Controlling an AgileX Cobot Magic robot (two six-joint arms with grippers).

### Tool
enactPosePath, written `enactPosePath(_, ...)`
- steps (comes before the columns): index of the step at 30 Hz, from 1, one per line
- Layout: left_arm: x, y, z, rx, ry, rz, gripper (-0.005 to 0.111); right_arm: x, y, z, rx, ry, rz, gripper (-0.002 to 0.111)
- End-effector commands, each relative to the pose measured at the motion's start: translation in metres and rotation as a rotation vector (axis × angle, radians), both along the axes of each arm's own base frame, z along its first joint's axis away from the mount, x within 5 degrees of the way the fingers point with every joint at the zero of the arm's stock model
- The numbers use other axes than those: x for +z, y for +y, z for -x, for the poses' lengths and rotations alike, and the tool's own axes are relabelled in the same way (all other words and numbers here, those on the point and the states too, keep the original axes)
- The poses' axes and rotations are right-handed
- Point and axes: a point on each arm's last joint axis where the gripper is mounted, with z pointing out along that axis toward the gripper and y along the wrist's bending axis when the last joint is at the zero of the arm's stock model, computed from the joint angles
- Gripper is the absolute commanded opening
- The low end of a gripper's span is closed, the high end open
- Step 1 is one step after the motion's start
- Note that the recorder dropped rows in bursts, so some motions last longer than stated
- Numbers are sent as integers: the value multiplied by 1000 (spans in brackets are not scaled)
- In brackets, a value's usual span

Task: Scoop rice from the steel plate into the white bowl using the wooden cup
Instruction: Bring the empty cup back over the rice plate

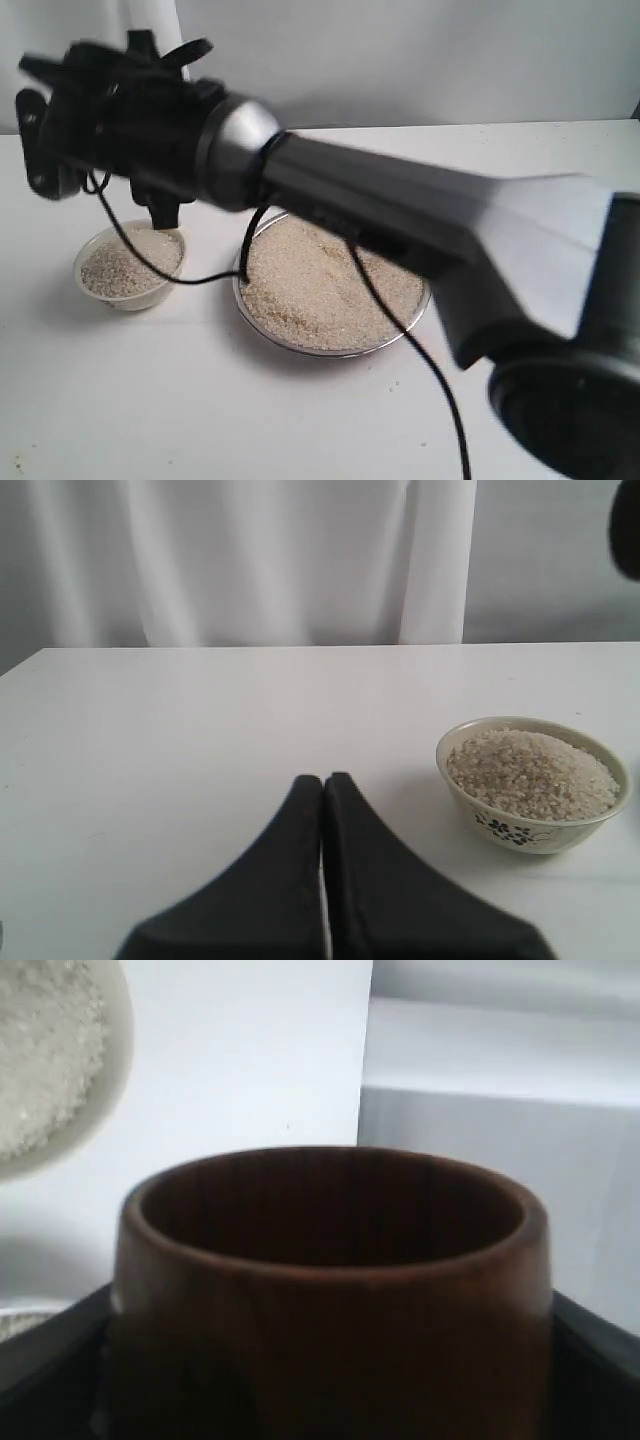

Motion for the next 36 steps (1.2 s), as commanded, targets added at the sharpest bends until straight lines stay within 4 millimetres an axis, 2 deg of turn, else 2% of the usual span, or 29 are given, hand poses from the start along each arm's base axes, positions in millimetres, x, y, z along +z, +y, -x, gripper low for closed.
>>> enactPosePath(1, 0, 0, 0, -1, -7, 3, 0, 37, -41, -6, -130, 194, -96, 0)
enactPosePath(3, 0, 0, 0, -1, -7, 3, 0, 39, -58, -7, -157, 318, -70, 0)
enactPosePath(8, 0, 0, 0, -1, -7, 3, 0, 36, -75, -18, -207, 413, -133, 0)
enactPosePath(13, 0, 0, 0, -1, -7, 3, 0, 4, -82, -18, -229, 474, -39, 0)
enactPosePath(17, 0, 0, 0, -1, -7, 3, 0, -33, -91, -12, -251, 542, 81, 0)
enactPosePath(23, 0, 0, 0, -1, -7, 3, 0, -66, -110, -10, -275, 502, 291, 0)
enactPosePath(36, 0, 0, 0, -1, -7, 3, 0, -93, -134, -8, -167, 434, 614, 0)
